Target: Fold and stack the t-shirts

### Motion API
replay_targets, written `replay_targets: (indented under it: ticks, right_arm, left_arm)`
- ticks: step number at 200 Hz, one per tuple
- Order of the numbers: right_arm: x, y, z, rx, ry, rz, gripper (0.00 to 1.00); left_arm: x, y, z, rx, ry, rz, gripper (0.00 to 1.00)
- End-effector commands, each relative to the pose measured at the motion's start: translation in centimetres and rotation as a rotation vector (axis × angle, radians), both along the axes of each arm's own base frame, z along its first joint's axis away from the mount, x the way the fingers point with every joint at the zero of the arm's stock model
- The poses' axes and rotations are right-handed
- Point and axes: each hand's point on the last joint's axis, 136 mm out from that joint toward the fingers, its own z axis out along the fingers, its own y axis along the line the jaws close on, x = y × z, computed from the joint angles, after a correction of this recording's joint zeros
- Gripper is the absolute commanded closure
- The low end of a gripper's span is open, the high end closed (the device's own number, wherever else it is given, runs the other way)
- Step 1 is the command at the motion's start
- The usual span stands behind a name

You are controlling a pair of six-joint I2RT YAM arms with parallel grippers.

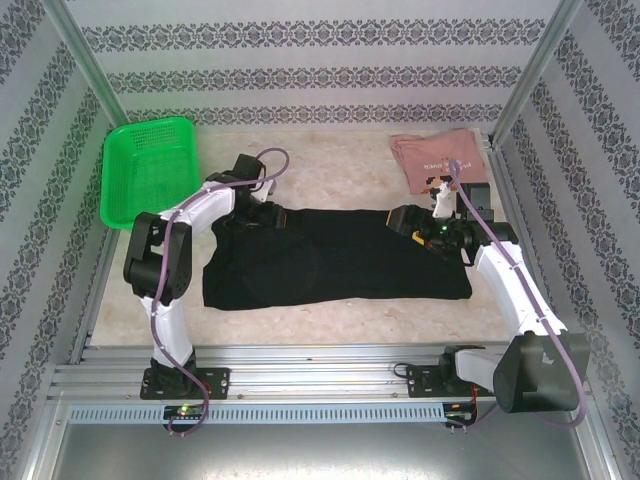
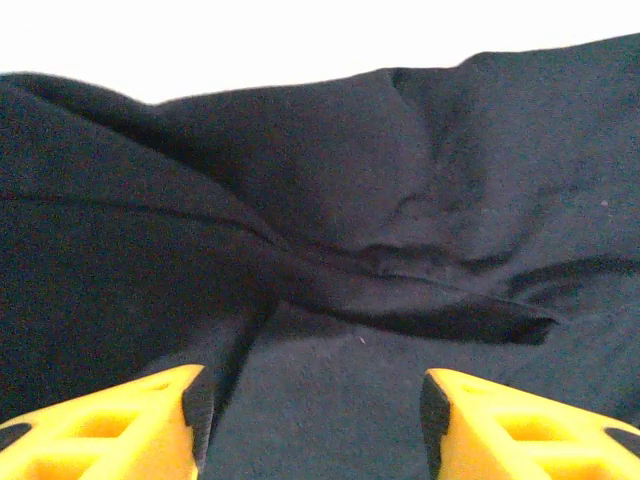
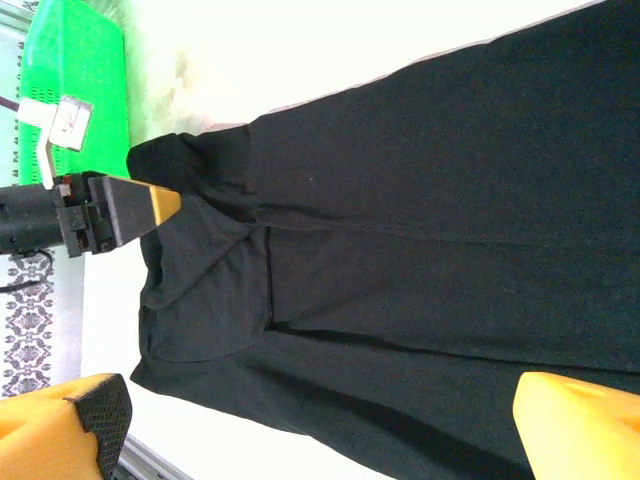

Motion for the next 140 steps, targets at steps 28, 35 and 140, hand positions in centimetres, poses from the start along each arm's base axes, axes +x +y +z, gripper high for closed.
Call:
replay_targets:
  ticks: [28, 35, 140]
  right_arm:
    - [-0.5, 0.4, -0.1, 0.003, 0.000, 0.029, 0.02]
    - [-0.5, 0.3, -0.1, -0.001, 0.001, 0.029, 0.02]
    - [2.2, -0.2, 0.3, -0.034, -0.010, 0.007, 0.02]
  left_arm:
    - [0.0, 0.0, -1.4, 0.049, 0.030, -0.054, 0.49]
    - [-0.2, -0.1, -1.6, 0.048, 0.048, -0.063, 0.51]
    - [-5.9, -2.9, 1.9, -0.027, -0.027, -0.106, 0.87]
